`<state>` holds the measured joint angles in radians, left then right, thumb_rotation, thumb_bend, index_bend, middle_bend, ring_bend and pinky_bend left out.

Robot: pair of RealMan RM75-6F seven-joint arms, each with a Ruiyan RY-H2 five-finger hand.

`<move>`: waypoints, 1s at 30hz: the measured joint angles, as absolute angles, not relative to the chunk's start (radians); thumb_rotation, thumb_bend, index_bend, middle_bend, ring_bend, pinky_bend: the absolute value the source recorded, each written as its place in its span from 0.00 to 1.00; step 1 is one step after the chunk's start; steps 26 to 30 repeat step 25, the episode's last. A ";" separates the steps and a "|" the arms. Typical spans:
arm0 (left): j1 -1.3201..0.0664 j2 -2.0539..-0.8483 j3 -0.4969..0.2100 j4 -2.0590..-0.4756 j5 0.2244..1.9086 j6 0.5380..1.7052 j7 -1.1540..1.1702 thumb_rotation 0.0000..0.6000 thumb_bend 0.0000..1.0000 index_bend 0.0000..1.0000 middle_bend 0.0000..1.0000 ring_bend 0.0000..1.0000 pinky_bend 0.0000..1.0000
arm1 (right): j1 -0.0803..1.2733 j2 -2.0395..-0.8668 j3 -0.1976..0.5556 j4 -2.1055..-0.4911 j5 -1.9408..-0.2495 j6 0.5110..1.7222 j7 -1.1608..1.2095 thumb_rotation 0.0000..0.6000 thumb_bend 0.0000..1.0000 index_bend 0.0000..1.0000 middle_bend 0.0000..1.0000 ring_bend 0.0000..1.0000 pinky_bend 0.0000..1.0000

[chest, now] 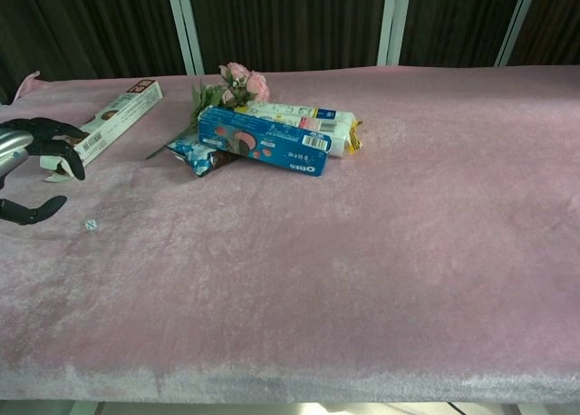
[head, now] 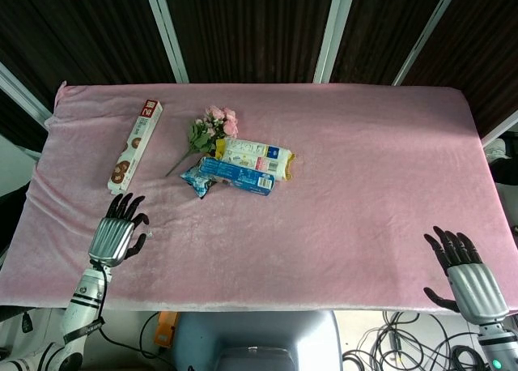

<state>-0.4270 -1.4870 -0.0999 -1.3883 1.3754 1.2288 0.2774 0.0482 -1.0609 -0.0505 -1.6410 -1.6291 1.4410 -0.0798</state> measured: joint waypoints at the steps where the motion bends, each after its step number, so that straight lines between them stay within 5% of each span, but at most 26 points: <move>1: -0.427 -1.487 -0.100 -1.389 1.375 1.228 0.278 1.00 0.41 0.15 0.07 0.00 0.04 | 0.048 -1.061 -0.051 -1.641 -1.629 1.441 -0.078 1.00 0.30 0.00 0.00 0.00 0.00; 14: -0.316 -1.361 0.003 -1.491 1.507 1.398 0.241 1.00 0.40 0.00 0.01 0.00 0.04 | 0.043 -1.054 -0.051 -1.633 -1.620 1.445 -0.069 1.00 0.30 0.00 0.00 0.00 0.00; 21: -0.224 -1.274 0.106 -1.486 1.589 1.474 0.072 1.00 0.39 0.00 0.00 0.00 0.03 | 0.048 -1.065 -0.041 -1.637 -1.594 1.429 -0.096 1.00 0.30 0.00 0.00 0.00 0.00; 30: -0.205 -1.259 0.116 -1.470 1.645 1.503 0.041 1.00 0.39 0.00 0.00 0.00 0.03 | 0.054 -1.073 -0.040 -1.637 -1.587 1.412 -0.116 1.00 0.30 0.00 0.00 0.00 0.00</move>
